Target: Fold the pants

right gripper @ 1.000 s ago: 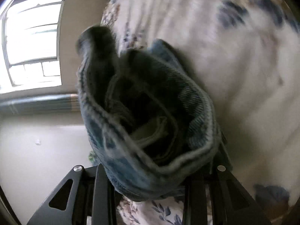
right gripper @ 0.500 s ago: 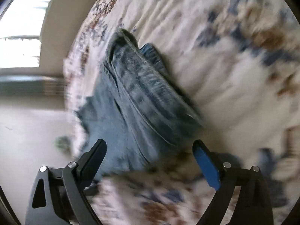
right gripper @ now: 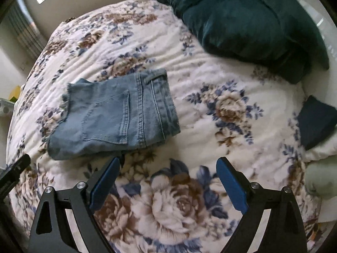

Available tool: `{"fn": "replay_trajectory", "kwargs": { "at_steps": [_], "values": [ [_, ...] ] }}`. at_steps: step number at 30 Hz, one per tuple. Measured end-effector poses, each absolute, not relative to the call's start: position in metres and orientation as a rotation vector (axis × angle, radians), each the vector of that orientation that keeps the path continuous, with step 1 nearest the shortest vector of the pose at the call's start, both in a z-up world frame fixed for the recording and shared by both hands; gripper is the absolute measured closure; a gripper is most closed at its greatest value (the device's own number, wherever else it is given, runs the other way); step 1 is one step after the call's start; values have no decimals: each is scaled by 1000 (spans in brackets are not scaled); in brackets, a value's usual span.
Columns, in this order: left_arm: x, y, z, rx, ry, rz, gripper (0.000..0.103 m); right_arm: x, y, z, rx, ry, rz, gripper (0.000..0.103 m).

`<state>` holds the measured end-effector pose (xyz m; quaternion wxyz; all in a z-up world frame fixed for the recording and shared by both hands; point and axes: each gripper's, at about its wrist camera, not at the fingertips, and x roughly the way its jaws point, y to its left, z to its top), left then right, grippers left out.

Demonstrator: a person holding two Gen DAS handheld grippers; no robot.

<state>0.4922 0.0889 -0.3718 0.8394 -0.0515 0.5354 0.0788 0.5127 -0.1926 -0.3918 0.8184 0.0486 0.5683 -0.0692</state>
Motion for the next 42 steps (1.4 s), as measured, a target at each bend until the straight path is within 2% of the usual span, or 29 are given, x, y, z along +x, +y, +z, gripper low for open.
{"fn": "replay_trajectory", "kwargs": {
  "at_steps": [14,23,30,42],
  "values": [
    [377,64,-225,-32,1009,90,11,382,-174,-207,37,1042,-143,8],
    [270,66,-117,-8,896,-22,11,243,-147,-73,17,891,-175,8],
    [190,75,-47,6,841,-76,11,134,-122,6,32,827,-190,8],
    [115,87,13,-3,774,-62,11,19,-107,104,48,734,-152,8]
  ]
}}
